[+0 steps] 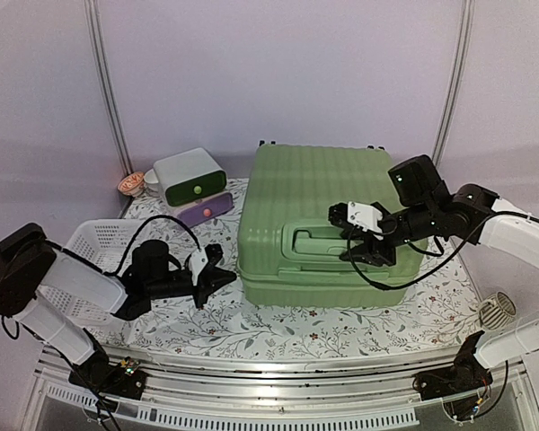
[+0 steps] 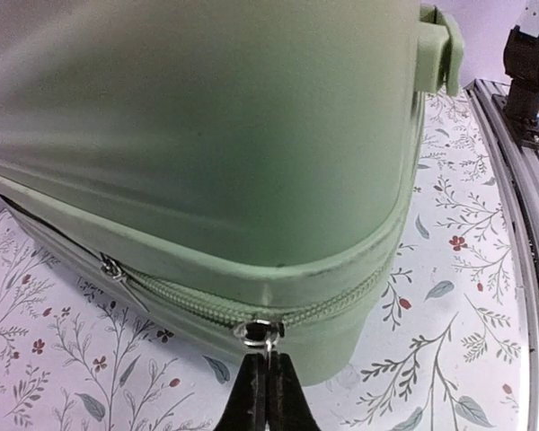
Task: Open, take out, and arrange the luggage
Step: Unzip the zipper of the luggage.
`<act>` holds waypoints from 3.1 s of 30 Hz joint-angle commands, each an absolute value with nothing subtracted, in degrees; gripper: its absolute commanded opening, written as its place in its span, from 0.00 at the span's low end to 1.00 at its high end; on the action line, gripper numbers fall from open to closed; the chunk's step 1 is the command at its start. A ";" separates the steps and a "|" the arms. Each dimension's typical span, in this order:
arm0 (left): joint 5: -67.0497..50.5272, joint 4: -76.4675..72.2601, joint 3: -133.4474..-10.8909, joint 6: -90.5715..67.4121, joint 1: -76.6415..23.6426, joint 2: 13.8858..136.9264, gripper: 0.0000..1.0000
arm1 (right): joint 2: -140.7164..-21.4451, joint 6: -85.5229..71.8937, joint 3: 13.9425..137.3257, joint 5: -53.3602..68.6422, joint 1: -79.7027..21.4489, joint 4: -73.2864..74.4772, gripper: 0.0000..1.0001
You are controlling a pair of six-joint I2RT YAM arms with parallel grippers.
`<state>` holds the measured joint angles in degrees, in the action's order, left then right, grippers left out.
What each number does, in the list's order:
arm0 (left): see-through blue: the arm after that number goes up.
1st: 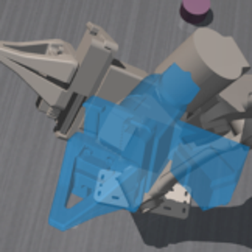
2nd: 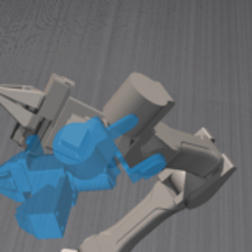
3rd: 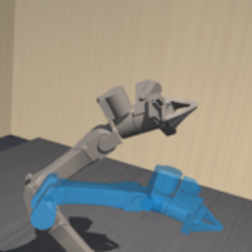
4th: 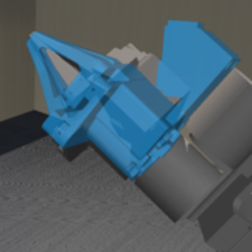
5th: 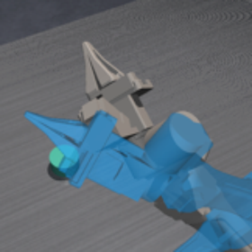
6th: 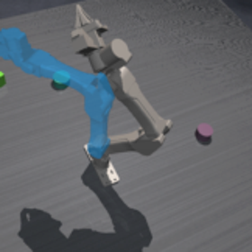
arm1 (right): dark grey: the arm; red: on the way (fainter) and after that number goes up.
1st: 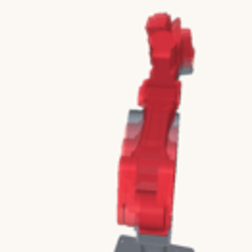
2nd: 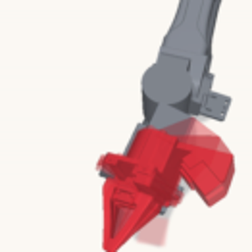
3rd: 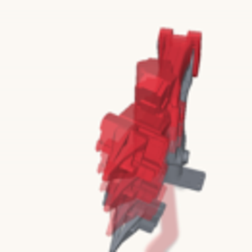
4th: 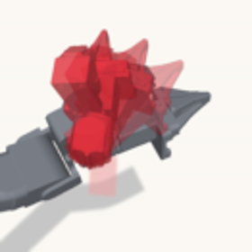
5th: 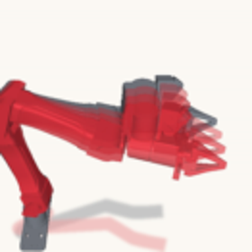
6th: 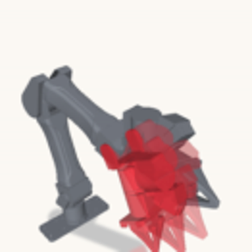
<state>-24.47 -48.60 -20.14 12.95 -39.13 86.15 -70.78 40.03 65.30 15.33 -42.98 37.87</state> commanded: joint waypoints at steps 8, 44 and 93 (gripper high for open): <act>-26.60 -40.31 -17.76 12.30 -48.28 78.33 0.00 | -74.94 37.10 63.63 8.14 -45.95 28.02 0.45; -6.05 -51.16 -28.89 2.21 -63.29 88.31 0.00 | -82.01 31.25 66.23 5.05 -54.27 15.58 0.46; 25.67 -66.51 -37.19 5.85 -72.89 101.53 0.00 | -68.07 18.55 60.03 1.52 -49.10 11.12 0.56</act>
